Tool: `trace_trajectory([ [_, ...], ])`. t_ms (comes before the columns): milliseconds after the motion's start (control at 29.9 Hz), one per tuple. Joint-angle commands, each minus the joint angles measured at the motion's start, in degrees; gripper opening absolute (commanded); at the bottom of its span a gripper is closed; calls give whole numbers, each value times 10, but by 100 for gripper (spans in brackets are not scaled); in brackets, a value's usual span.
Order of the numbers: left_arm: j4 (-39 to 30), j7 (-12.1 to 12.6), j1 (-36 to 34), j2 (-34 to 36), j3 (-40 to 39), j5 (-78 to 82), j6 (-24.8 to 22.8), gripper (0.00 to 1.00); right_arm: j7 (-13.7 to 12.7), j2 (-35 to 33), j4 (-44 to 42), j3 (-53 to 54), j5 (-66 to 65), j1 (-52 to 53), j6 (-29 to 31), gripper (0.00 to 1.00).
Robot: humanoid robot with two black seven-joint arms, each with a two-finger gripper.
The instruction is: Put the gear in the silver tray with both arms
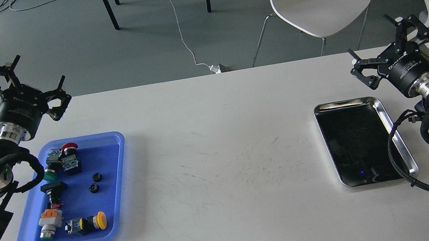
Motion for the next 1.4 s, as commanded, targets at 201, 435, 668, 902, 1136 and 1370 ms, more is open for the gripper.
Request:
trace_trajectory([
  [201,1,0,-1,2,1,4,0,98,1,-2,0,1,0,-1,0,99],
  [435,2,0,-6,1,1,47,0,98,1,-2,0,4,0,-2,0,99],
  [668,-7,5,-10,4,2,68,0,98,1,-3,0,6,0,-2,0,99],
  [902,-116,6,-11,64,2,136,0,98,1,-2,0,6,0,-2,0,99],
  [1136,-304,7,4,174,30,230,21,98,1,-3,0,6,0,-2,0,99],
  [1370,-414,7,9,231,67,390,20,98,1,-2,0,4,0,0,0,99],
])
